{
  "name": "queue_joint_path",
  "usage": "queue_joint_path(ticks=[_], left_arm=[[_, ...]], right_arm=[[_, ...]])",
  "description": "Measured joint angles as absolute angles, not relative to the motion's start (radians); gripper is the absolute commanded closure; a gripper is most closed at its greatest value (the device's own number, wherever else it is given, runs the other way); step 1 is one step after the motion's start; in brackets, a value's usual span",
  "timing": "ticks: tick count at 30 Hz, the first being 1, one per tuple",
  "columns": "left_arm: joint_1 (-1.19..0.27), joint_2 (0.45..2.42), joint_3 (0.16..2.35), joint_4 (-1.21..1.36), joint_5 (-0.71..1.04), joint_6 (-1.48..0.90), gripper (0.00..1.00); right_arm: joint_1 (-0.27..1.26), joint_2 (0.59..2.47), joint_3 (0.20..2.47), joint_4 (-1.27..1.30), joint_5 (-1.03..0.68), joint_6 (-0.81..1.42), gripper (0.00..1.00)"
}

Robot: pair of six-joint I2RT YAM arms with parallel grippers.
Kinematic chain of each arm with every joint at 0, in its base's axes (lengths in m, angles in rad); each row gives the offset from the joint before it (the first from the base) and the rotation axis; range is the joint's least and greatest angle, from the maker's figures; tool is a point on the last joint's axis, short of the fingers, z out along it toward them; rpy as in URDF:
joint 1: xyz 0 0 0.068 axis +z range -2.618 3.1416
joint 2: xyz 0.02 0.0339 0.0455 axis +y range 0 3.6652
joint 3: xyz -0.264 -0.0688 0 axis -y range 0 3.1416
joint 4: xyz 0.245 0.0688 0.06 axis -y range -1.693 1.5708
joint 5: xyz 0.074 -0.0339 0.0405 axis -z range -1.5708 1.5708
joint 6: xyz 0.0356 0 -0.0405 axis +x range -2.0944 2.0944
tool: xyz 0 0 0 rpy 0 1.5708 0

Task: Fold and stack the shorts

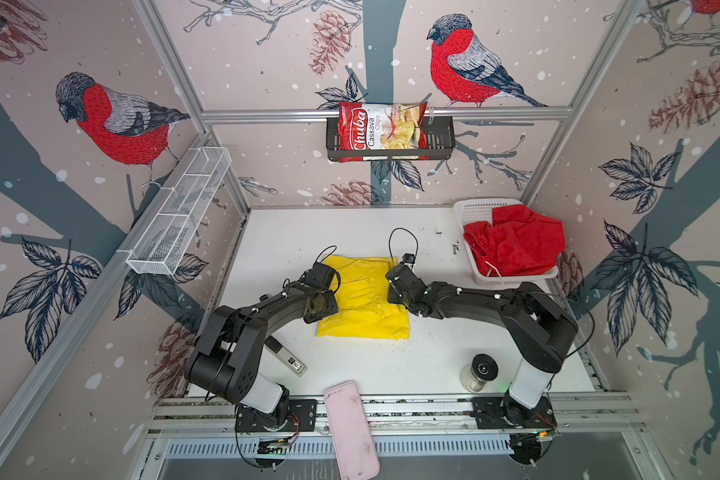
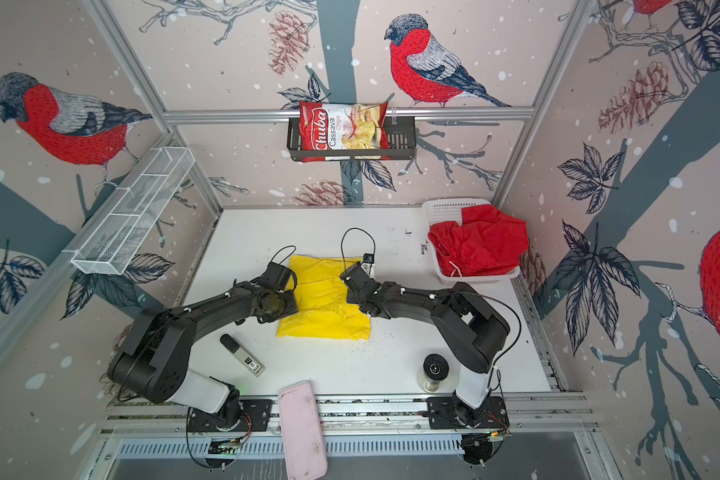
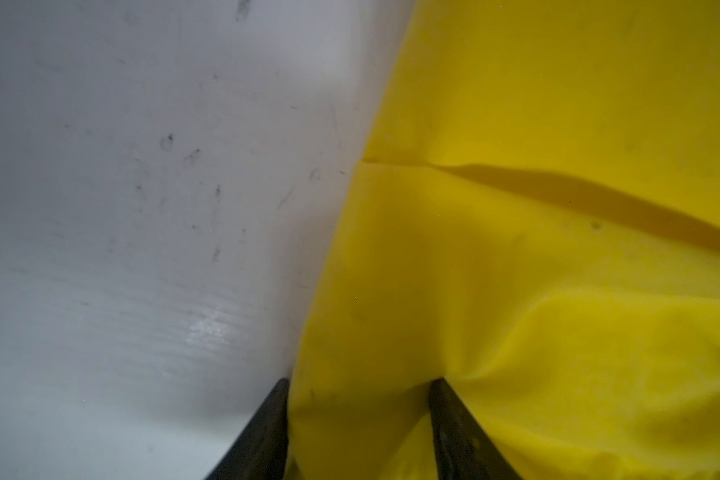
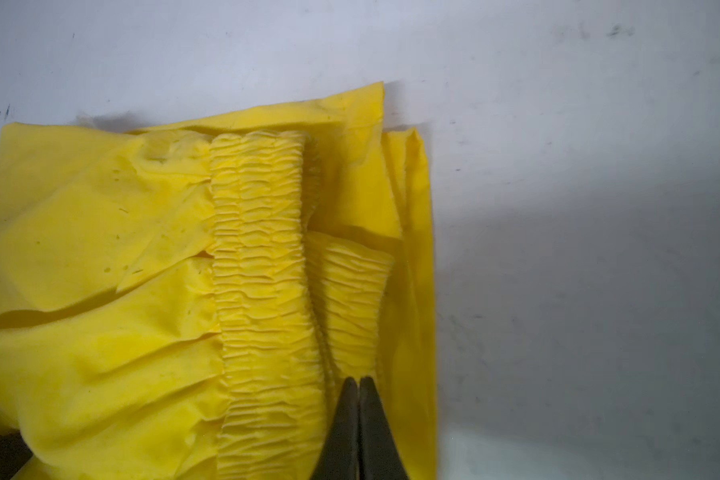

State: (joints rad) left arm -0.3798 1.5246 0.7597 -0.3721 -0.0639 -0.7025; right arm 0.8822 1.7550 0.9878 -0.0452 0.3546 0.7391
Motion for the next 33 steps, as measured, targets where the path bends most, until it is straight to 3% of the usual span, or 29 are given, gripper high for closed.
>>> queue_joint_path(ticks=[1,4,8,16,24,33], left_arm=[[-0.380,1.530,0.764,-0.372,-0.072,-0.703,0.50],[-0.380,1.551,0.773,-0.368,-0.099,-0.706,0.80],[-0.381,1.588,0.789,-0.349,-0.124,-0.709,1.00],[-0.380,1.631,0.840,-0.333,-0.167,-0.729,1.00],[-0.372,1.716,0.963,-0.441,-0.233,-0.734,1.00],[-0.240,1.885,1.180,-0.519,-0.308,-0.735,1.00]], right_arm=[[0.878,1.740,0.974,-0.044,0.364,0.739,0.94],[0.861,1.687,0.927,-0.028,0.393,0.740,0.94],[0.834,1.619,0.868,-0.006,0.418,0.742,0.94],[0.788,1.457,0.752,0.004,0.479,0.740,0.94],[0.723,1.143,0.537,0.024,0.569,0.744,0.87],[0.653,0.981,0.397,0.052,0.558,0.733,0.87]])
